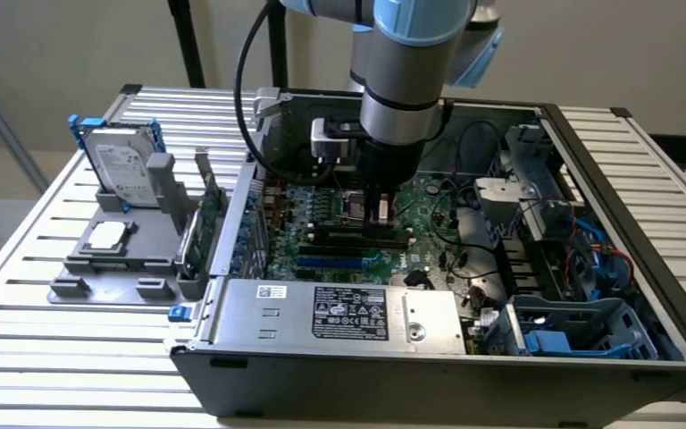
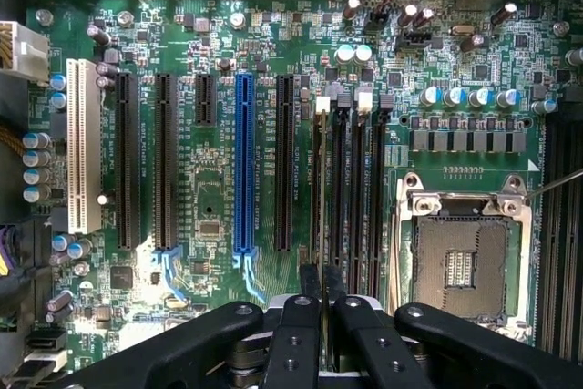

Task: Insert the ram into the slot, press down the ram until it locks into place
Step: 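Insert the ram into the slot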

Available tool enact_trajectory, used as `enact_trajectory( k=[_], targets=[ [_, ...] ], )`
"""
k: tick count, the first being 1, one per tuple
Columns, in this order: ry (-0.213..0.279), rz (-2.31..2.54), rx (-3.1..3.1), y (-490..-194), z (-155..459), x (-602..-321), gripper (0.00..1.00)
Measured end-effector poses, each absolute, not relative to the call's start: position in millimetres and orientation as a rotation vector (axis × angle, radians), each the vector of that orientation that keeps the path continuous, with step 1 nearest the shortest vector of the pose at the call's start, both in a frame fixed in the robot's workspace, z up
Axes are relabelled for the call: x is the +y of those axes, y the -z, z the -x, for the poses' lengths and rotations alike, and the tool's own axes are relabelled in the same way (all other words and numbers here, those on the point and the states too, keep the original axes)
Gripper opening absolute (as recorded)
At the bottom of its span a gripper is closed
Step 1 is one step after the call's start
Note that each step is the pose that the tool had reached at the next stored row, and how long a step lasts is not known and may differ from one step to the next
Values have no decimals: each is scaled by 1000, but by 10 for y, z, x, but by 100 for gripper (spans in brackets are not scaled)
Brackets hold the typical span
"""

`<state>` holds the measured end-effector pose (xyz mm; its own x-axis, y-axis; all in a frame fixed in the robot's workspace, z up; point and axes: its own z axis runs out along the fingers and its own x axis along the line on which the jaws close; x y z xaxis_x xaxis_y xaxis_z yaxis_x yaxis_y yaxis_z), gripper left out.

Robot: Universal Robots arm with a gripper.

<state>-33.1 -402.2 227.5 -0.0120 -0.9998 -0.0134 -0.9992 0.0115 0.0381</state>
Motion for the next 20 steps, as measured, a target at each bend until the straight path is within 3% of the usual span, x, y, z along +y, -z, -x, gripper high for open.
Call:
enact_trajectory(
  k=[2,3,11,13,15,20],
  targets=[
    [57,-2196,-2222,-2274,331,-4022,14],
    [57,-2196,-2221,-2274,331,-4022,21],
    [57,-2196,-2222,-2538,367,-4022,21],
    [57,-2196,-2222,-2579,384,-4022,19],
    [57,-2196,-2222,-2580,387,-4022,11],
    [57,-2196,-2222,-2580,387,-4022,11]
  ],
)
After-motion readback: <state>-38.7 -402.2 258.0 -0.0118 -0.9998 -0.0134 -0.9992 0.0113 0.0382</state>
